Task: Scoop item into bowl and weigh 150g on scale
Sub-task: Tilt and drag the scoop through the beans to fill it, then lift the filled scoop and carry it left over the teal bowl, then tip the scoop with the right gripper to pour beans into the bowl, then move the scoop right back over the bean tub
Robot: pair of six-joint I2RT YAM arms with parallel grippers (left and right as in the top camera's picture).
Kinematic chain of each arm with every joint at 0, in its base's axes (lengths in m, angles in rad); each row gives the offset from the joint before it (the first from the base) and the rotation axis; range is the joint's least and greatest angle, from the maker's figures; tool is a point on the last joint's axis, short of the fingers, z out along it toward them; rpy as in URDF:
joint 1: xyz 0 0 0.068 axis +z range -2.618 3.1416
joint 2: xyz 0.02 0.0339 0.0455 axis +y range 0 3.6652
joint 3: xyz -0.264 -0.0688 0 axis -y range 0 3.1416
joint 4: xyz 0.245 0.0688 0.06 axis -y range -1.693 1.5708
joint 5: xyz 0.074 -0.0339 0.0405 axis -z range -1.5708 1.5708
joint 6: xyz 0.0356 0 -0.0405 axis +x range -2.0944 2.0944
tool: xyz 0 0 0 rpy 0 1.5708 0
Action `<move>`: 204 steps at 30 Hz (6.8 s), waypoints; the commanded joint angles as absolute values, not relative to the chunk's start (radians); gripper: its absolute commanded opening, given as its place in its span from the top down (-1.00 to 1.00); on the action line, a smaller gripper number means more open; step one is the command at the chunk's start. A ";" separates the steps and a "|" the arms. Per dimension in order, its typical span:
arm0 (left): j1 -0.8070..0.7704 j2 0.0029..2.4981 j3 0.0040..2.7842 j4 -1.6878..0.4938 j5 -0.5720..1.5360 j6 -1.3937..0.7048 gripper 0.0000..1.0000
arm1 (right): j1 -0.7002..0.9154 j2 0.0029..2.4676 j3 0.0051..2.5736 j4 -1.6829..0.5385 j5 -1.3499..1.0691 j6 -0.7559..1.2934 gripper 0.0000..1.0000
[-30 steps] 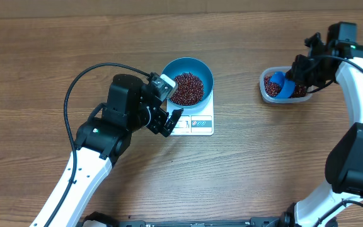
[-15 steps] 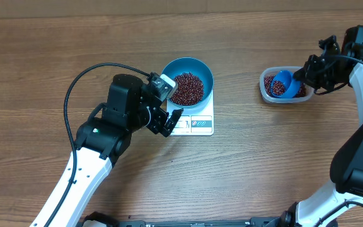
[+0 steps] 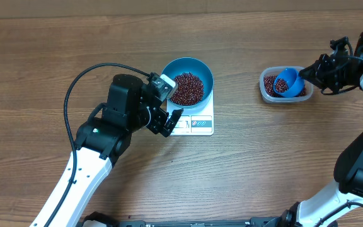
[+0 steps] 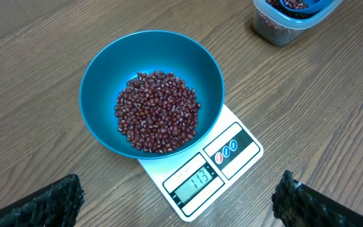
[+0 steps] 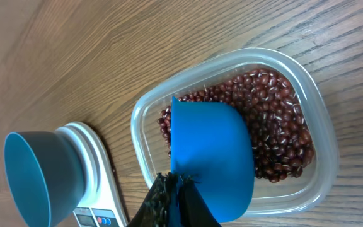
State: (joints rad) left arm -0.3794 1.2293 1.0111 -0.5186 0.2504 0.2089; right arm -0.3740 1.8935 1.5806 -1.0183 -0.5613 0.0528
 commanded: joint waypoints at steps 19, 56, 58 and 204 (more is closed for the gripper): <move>-0.380 1.232 1.035 -0.523 0.252 0.202 -0.99 | -0.411 1.876 1.573 -0.991 -0.706 -0.061 0.92; -0.380 1.232 1.035 -0.522 0.255 0.202 -0.99 | -0.082 1.739 1.848 -1.078 -0.708 -0.053 0.92; -0.380 1.232 1.035 -0.522 0.255 0.202 -0.99 | -0.041 1.739 1.848 -1.067 -0.708 -0.053 0.92; -0.380 1.232 1.035 -0.496 0.252 0.202 -0.99 | 0.154 1.795 1.845 -1.033 0.269 0.188 0.93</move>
State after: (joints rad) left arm -0.3794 1.2293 1.0111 -0.5007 0.2504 0.2089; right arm 0.1696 1.7725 1.8141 -1.0275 0.2501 0.1310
